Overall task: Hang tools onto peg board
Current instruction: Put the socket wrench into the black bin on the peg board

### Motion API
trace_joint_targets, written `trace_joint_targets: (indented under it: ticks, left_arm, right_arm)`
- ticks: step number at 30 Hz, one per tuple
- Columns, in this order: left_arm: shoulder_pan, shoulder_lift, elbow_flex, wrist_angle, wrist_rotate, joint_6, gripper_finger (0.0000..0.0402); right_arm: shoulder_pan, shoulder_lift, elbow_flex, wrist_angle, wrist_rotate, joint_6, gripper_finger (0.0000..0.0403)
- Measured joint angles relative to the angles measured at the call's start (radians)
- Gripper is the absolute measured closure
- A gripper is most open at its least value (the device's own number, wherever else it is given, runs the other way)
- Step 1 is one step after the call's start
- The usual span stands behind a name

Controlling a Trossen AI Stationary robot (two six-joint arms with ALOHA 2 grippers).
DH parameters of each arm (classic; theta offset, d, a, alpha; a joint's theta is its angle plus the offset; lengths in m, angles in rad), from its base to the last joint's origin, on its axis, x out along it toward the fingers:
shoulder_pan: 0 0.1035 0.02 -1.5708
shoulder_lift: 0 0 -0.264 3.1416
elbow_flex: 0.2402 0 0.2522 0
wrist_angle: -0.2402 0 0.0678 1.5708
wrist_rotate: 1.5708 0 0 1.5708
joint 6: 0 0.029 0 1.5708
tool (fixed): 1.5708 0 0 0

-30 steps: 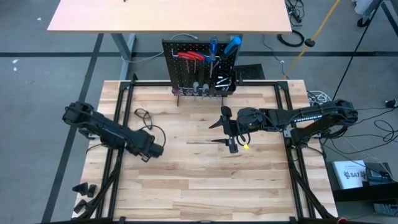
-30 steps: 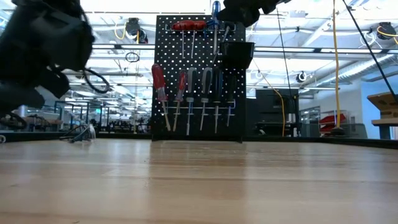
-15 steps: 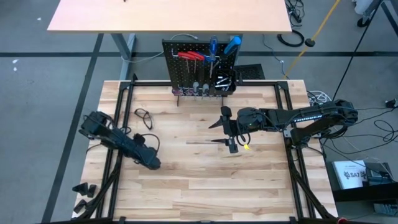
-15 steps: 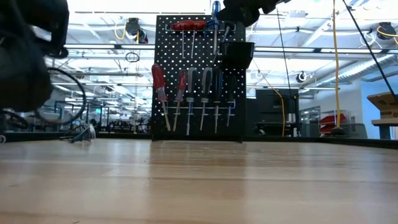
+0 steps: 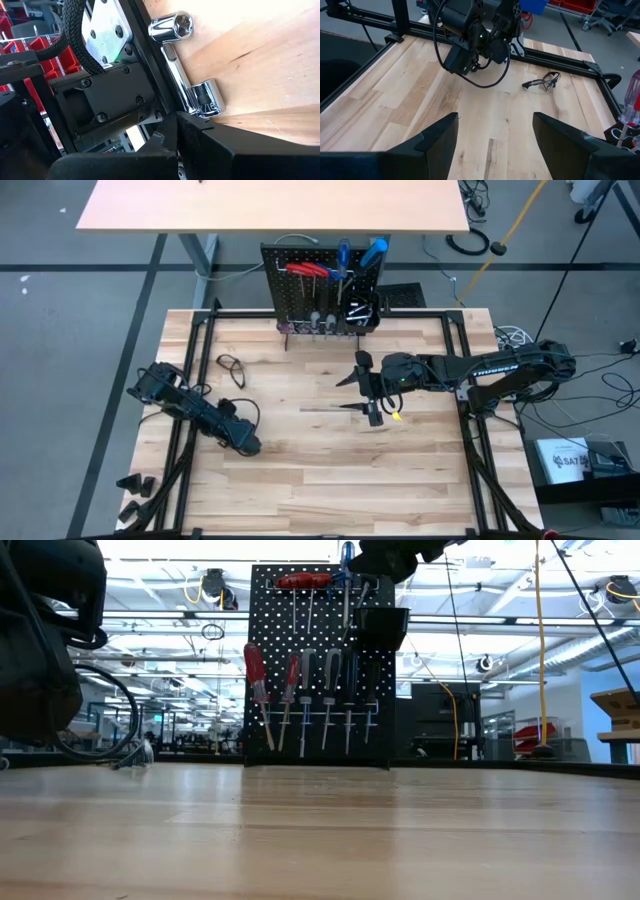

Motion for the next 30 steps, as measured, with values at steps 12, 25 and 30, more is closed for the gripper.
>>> trace_joint_targets:
  ticks: [12, 25, 30]
  left_arm:
    - [-0.002, -0.036, -0.016, 0.059, 0.01, -0.019, 0.0402]
    - [-0.01, -0.198, 0.076, -0.084, -0.178, -0.1, 0.0401]
    - [-0.01, -0.262, 0.052, -0.086, -0.076, -0.136, 0.0401]
  right_arm:
    - [0.0, 0.0, 0.0, -0.002, 0.0, -0.002, 0.0154]
    - [0.0, 0.0, 0.0, 0.009, 0.0, -0.013, 0.0154]
    - [0.0, 0.0, 0.0, 0.003, 0.0, -0.011, 0.0154]
